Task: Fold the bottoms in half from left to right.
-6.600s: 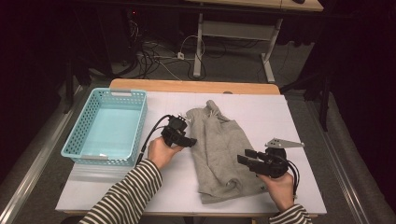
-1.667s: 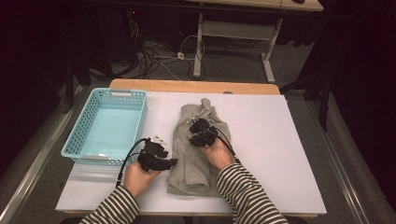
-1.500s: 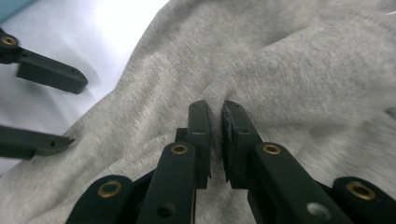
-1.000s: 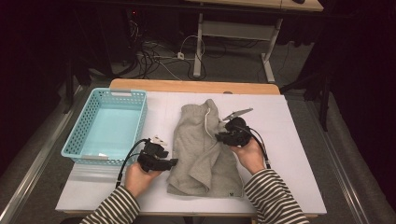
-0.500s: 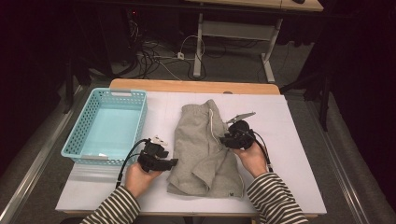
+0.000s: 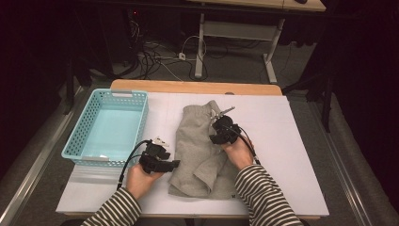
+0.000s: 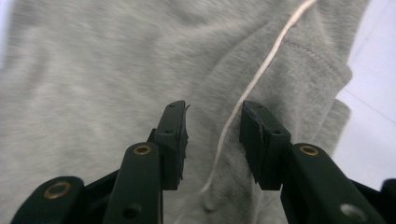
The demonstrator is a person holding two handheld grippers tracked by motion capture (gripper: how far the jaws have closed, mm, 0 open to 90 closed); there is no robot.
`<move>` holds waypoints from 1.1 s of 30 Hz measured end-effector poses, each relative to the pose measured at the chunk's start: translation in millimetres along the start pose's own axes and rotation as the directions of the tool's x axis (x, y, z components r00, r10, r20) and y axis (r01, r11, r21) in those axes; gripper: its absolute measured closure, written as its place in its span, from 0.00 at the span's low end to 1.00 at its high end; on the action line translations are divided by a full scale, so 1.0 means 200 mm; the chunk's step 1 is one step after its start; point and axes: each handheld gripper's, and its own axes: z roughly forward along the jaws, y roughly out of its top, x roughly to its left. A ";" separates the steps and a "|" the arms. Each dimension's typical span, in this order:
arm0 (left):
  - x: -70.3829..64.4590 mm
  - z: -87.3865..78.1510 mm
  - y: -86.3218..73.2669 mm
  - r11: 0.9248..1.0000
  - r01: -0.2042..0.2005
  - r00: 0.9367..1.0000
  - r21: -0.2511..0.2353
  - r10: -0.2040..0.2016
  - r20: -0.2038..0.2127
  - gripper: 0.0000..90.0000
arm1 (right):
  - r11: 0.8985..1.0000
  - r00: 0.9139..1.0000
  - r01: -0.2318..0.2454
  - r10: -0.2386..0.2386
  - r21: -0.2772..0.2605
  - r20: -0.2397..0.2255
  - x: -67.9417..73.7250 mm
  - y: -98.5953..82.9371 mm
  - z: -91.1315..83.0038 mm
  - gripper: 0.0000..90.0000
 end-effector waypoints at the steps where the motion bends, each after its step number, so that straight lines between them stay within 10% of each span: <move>1: 0.00 0.00 0.00 1.000 -0.001 1.000 0.000 0.001 0.000 0.49 | 1.000 1.000 -0.008 0.008 0.009 0.007 -0.01 0.00 0.01 0.71; 8: 0.00 0.00 0.00 1.000 -0.002 1.000 0.001 0.002 0.003 0.49 | 0.999 1.000 -0.021 0.021 0.038 0.001 -0.06 -0.03 0.03 1.00; 21: 0.00 0.00 0.00 1.000 0.001 1.000 -0.001 -0.001 0.007 0.49 | 0.998 0.999 -0.035 0.033 0.052 0.039 -0.07 -0.03 0.04 0.73; 26: 0.00 0.00 0.00 1.000 -0.003 1.000 0.000 0.003 0.006 0.48 | 0.997 0.999 -0.032 0.030 0.072 0.026 -0.07 -0.02 0.06 0.93; 33: 0.00 0.00 -0.01 1.000 -0.004 1.000 -0.003 0.005 0.007 0.48 | 0.999 0.999 -0.047 0.047 0.017 -0.016 -0.13 -0.04 -0.02 0.96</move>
